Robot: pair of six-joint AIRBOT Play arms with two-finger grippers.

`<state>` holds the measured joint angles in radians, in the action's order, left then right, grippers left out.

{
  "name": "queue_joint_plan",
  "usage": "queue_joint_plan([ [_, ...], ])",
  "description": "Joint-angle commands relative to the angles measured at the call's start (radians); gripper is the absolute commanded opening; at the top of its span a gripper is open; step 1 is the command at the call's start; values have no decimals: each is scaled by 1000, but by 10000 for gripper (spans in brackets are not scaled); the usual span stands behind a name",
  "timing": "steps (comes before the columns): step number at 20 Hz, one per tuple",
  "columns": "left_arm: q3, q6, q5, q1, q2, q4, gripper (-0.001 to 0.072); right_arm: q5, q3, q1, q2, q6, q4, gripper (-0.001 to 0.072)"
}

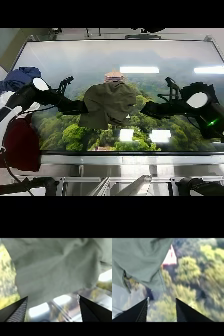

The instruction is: Fold the shirts.

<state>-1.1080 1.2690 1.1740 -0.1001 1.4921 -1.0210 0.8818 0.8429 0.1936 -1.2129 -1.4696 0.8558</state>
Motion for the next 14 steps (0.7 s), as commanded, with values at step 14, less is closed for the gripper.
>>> queue_joint_plan([
  [14, -174, -57, 21, 6, 184, -81, 704, -196, 0, 8, -239, 270, -259, 388],
])
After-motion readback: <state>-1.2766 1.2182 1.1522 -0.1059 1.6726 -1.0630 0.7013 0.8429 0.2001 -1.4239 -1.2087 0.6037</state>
